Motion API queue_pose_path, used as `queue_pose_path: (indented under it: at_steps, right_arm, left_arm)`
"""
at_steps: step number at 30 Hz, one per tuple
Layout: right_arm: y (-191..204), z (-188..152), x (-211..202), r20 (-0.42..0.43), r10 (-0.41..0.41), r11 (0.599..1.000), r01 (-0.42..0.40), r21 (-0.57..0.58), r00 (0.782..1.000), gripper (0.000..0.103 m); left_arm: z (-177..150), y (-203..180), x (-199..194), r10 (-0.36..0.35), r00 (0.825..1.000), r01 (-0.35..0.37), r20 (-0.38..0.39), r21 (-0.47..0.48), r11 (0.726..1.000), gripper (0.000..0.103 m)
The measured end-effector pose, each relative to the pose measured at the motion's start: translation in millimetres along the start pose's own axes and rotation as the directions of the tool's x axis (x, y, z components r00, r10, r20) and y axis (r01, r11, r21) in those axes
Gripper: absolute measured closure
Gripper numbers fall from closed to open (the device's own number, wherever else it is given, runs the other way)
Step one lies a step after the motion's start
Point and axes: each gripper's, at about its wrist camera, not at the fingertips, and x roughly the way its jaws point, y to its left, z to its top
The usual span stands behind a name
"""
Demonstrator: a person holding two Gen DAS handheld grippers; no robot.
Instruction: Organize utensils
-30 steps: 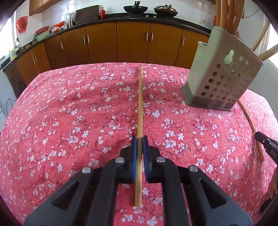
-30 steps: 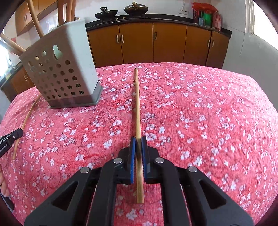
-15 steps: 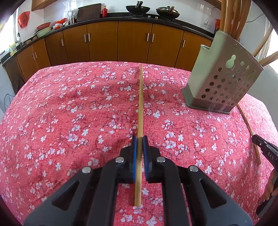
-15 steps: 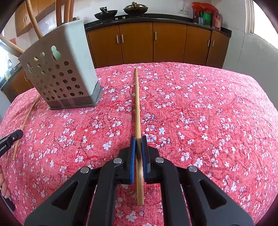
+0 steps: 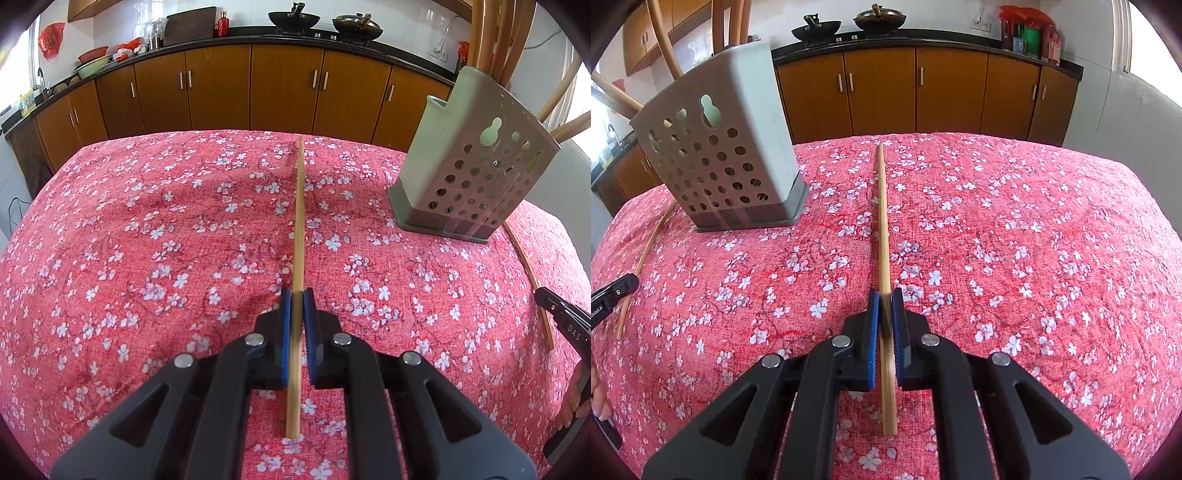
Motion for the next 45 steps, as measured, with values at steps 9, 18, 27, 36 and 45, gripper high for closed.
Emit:
queue_pose_path:
  at_steps: [9,18,27,36,45]
  right_arm:
    - [-0.2,-0.1,-0.1,0.0,0.0,1.0,0.0,-0.001,1.0,0.095]
    - [-0.2,-0.2,-0.1,0.0,0.0,1.0,0.0,0.0,1.0,0.095]
    - [-0.1,-0.2,-0.3,0.0,-0.001,1.0,0.001,0.0,1.0,0.095]
    - [-0.2,0.0,-0.4,0.0,-0.001,1.0,0.001,0.001,1.0,0.095]
    - [0.2,0.1,-0.6,-0.001,-0.002,1.0,0.002,0.001,1.0,0.095]
  left_arm:
    - [0.1,-0.5,-0.1,-0.001,1.0,0.001,0.0,-0.002,1.0,0.092]
    - [0.1,-0.1,0.1,-0.002,1.0,0.002,0.0,-0.001,1.0,0.092]
    - [0.1,0.1,0.0,-0.004,1.0,0.004,0.0,-0.001,1.0,0.092]
    - [0.3,0.2,0.1,-0.005,1.0,0.005,0.0,-0.002,1.0,0.092]
    - [0.7,0.6,-0.2,-0.007,1.0,0.007,0.001,-0.004,1.0,0.092]
